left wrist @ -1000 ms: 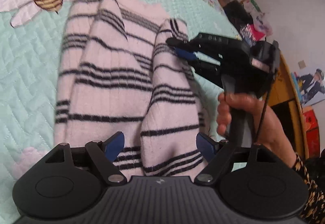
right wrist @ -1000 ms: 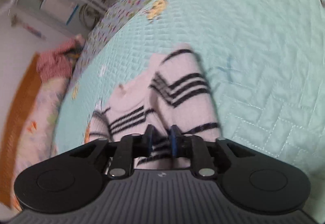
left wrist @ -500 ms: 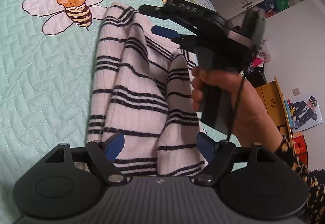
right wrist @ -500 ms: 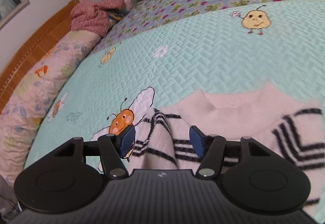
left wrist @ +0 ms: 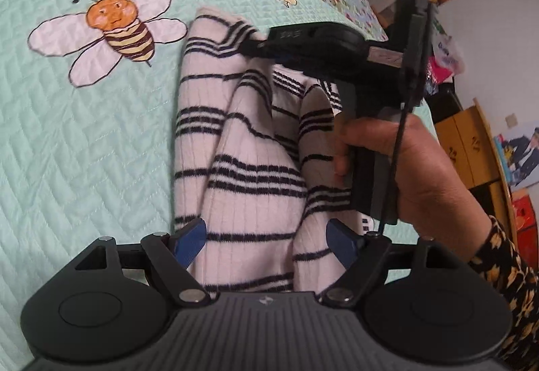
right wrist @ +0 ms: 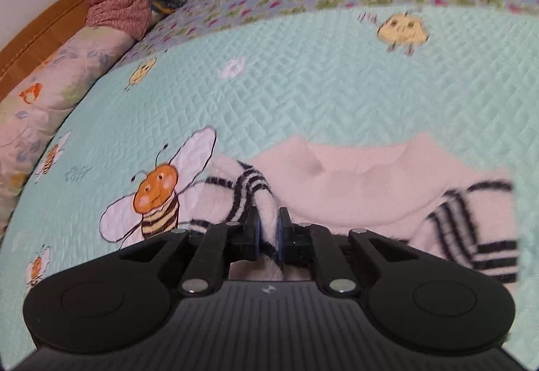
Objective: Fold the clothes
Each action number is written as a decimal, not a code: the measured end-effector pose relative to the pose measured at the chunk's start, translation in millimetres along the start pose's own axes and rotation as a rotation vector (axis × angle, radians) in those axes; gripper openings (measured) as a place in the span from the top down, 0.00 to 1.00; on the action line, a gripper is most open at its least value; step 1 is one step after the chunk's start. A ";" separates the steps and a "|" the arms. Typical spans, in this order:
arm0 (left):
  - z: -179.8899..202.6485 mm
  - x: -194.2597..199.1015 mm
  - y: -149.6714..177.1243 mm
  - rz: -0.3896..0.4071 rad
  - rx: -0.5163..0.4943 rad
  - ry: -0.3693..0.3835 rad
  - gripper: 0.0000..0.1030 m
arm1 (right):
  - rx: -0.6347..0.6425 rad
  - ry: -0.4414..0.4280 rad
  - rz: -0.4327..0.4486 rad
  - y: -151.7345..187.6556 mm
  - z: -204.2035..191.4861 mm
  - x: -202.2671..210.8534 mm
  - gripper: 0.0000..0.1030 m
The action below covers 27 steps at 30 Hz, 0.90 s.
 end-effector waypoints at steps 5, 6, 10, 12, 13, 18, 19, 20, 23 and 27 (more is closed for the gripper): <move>-4.1 -5.4 -6.2 -0.004 -0.026 -0.023 0.21 | -0.120 -0.037 0.026 2.9 10.8 1.8 0.66; -2.4 -5.1 -9.7 0.008 -0.029 -0.018 0.21 | -0.156 -0.055 0.065 -1.5 13.3 11.7 0.63; 4.3 -4.1 -23.7 0.053 -0.043 0.002 0.21 | -0.298 -0.042 0.240 -16.7 43.8 71.6 0.60; 7.7 -3.5 -30.7 0.075 -0.050 0.012 0.21 | -0.253 0.042 0.275 -18.8 56.9 98.1 0.60; 9.4 -3.2 -34.2 0.086 -0.053 0.017 0.21 | -0.192 0.091 0.267 -17.7 59.6 105.9 0.59; 30.1 -36.7 -71.8 0.113 -0.175 -0.057 0.23 | -0.109 0.117 0.209 -5.9 63.9 101.9 0.60; 31.6 -44.2 -80.0 0.116 -0.177 -0.070 0.24 | -0.113 0.102 0.207 -4.1 63.7 99.3 0.60; 31.6 -51.8 -87.5 0.122 -0.174 -0.081 0.25 | -0.131 0.095 0.207 -2.4 64.4 95.7 0.63; 23.2 -75.9 -100.9 0.099 -0.182 -0.149 0.28 | -0.220 0.108 0.180 4.7 72.8 77.2 0.70; 7.8 -111.4 -95.3 0.003 -0.208 -0.200 0.29 | -0.344 0.043 0.100 18.2 76.7 36.2 0.74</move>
Point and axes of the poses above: each gripper's, at about its wrist camera, not at the fingertips, and x roughly against the way its jaws point, z to its right, y to its underside, the point moved 5 cm from there along -x, roughly the way its jaws point, and after that the axes turned 13 degrees about z, right-handed, at the moved point
